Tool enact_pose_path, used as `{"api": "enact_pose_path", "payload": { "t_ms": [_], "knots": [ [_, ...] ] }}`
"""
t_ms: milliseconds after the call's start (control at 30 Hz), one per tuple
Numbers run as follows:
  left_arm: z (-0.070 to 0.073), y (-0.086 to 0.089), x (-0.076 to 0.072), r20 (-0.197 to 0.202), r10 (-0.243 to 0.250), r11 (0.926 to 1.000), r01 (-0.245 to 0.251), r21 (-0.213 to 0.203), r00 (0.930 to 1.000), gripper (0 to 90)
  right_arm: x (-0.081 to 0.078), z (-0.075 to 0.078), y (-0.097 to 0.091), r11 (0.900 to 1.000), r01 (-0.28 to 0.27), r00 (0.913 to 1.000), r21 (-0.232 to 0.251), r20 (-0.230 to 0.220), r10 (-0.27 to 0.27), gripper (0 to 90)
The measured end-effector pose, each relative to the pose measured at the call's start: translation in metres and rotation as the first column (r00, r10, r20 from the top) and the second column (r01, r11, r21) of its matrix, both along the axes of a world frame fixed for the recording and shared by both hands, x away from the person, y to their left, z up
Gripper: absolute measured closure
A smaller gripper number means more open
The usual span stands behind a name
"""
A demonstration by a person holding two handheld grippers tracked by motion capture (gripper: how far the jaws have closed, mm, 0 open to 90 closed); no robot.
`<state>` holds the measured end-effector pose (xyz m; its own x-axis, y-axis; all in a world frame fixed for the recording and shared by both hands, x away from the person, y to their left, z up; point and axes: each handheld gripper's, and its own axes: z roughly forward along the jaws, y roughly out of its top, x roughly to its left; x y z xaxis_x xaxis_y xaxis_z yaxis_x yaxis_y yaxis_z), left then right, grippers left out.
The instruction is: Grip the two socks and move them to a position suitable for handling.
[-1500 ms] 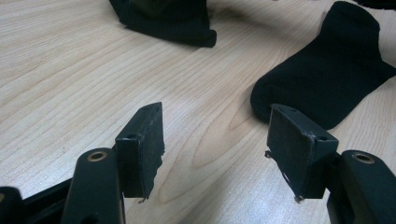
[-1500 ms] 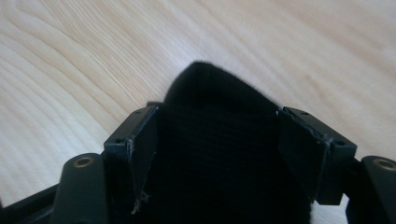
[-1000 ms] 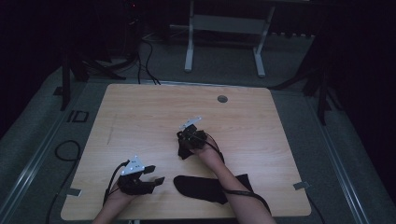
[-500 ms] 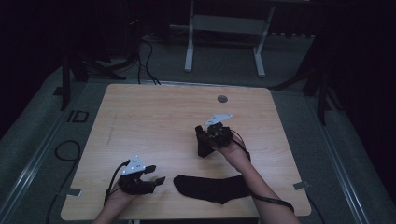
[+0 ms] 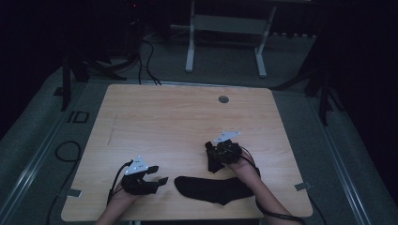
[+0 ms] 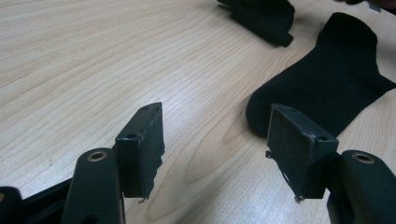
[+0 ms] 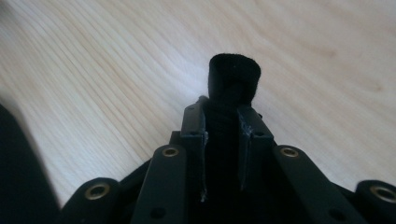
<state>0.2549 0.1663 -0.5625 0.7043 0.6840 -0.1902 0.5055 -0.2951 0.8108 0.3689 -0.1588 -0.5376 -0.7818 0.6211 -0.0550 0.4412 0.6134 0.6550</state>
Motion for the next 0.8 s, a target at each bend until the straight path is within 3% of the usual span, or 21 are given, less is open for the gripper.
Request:
{"api": "enact_pose_path", "payload": {
  "t_ms": [100, 200, 267, 433, 533, 800],
  "knots": [
    [-0.001, -0.001, 0.001, -0.005, -0.001, 1.0, 0.001, 0.002, 1.0, 36.6, 0.001, -0.012, 0.001, 0.9997, 0.0, 0.9997, -0.023, -0.024, -0.001, 71.4],
    [0.0, -0.004, 0.005, -0.007, -0.008, 1.0, 0.008, 0.0, 0.9999, 36.6, 0.003, -0.011, -0.001, 1.0, -0.002, 0.9988, 0.006, -0.049, 0.002, 56.3],
    [0.003, -0.005, 0.009, 0.0, -0.008, 0.9999, 0.008, 0.007, 1.0, 36.5, 0.002, -0.003, -0.003, 1.0, 0.003, 0.9998, 0.002, -0.022, -0.003, 51.3],
    [0.01, -0.01, 0.025, 0.005, -0.011, 0.9998, 0.01, 0.014, 0.9999, 36.5, 0.0, 0.031, -0.023, 0.9971, 0.045, 0.9985, 0.062, 0.028, -0.047, 44.0],
    [0.014, -0.019, 0.038, 0.0, -0.019, 0.9998, 0.019, -0.004, 0.9998, 36.5, -0.001, 0.04, -0.038, 0.9937, 0.074, 0.9971, 0.084, 0.011, -0.075, 44.0],
    [0.024, -0.062, 0.076, 0.002, -0.07, 0.9971, 0.07, 0.03, 0.9975, 36.5, -0.007, 0.011, -0.048, 0.9941, 0.099, 0.9931, 0.045, -0.068, -0.096, 48.4]
  ]
}}
